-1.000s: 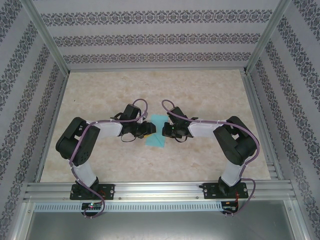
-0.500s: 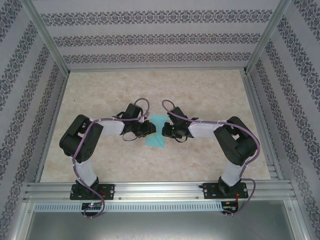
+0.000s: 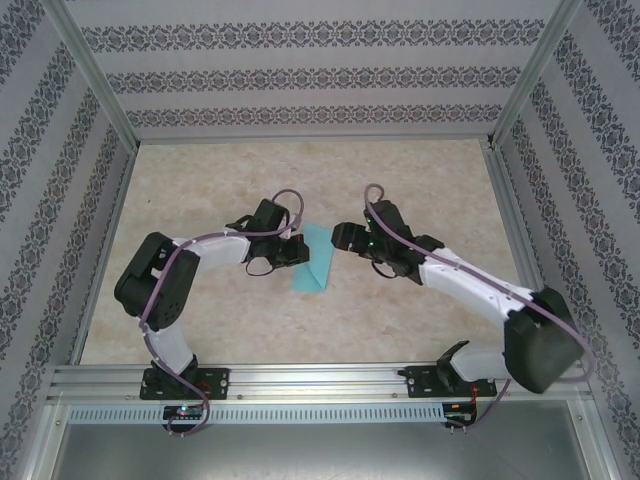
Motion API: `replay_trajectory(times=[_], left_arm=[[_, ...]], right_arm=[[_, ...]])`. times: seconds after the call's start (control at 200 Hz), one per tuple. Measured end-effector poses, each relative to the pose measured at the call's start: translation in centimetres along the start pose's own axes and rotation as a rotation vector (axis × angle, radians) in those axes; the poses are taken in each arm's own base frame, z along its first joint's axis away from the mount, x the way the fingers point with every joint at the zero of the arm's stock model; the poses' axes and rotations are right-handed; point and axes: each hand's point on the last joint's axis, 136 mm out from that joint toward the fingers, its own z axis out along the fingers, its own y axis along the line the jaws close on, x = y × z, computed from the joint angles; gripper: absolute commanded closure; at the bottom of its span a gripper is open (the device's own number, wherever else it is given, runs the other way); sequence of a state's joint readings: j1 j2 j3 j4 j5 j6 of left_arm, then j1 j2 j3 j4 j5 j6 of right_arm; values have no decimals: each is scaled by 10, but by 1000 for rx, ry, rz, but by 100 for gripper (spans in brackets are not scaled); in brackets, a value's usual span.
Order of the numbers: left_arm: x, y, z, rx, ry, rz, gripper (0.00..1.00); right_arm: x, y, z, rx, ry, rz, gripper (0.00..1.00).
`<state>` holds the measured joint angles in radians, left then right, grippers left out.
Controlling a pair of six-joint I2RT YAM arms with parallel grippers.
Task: Fold a paper plane with a square sheet of paper (pick it up from the middle)
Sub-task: Turn over the paper at the center of the table.
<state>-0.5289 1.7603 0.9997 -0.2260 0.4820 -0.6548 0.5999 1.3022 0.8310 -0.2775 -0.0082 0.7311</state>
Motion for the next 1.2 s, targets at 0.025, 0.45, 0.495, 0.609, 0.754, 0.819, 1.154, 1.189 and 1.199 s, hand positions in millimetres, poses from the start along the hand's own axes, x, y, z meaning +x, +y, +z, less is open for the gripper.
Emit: replay_trajectory(times=[0.025, 0.45, 0.495, 0.609, 0.754, 0.819, 1.154, 1.189, 1.199], left_arm=[[-3, -3, -5, -17, -9, 19, 95], [-48, -62, -96, -467, -241, 395, 96], [-53, -62, -99, -545, -263, 429, 96], [-64, -58, -93, -771, -287, 519, 96], [-66, -33, -62, -1037, -238, 630, 97], [-64, -19, -47, -1136, -201, 678, 97], [-56, -1, 7, -1379, -144, 859, 96], [-51, -2, 13, -1379, -134, 876, 95], [-49, -1, 15, -1378, -130, 880, 95]], right_arm=[[-3, -4, -6, 8, -21, 6, 14], [-3, -78, -50, 187, -183, 76, 2], [-2, -83, -51, 201, -188, 88, 2], [-1, -95, -53, 238, -197, 120, 2], [3, -111, -58, 287, -198, 157, 2], [4, -119, -61, 311, -198, 174, 2], [16, -172, -87, 501, -181, 266, 2], [16, -175, -91, 511, -186, 275, 2], [16, -176, -92, 514, -188, 278, 2]])
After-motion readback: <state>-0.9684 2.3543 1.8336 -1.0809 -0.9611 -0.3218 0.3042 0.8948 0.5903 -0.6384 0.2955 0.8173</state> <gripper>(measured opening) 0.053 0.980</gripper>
